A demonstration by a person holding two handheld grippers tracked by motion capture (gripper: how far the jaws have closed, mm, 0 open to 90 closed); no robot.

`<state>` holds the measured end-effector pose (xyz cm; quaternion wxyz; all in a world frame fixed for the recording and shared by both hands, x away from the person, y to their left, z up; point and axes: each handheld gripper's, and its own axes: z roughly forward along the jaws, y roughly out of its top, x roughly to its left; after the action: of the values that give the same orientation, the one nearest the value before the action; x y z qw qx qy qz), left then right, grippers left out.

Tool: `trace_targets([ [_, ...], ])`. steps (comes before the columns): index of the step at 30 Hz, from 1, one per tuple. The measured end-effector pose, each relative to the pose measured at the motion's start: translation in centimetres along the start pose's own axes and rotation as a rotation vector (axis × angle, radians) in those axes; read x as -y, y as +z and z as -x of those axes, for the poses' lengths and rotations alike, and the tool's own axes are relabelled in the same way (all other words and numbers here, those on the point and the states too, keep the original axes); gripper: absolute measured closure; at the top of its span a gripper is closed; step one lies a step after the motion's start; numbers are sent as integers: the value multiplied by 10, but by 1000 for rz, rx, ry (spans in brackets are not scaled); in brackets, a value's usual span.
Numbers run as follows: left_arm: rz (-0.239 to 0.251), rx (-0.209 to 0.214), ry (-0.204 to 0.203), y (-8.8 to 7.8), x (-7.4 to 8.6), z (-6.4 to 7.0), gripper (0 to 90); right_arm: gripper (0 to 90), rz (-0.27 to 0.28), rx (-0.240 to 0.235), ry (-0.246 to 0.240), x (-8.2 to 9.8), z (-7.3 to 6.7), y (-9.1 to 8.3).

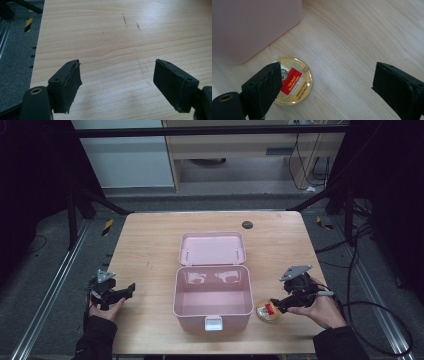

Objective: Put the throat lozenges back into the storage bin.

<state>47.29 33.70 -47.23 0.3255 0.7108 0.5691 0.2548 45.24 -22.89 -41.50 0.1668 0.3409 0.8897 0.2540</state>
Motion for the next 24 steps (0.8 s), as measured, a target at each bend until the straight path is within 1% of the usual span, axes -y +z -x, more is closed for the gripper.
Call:
trace_targets([
  [10,-3,1,3,0,0,0,210,92,-69,-47,-57,0,-7,8],
  [19,-2,-1,8,0,0,0,211,92,-91,-74,-89,-1,-10,15],
  [24,-4,0,7,0,0,0,212,97,-107,-93,-124,-1,-12,19],
])
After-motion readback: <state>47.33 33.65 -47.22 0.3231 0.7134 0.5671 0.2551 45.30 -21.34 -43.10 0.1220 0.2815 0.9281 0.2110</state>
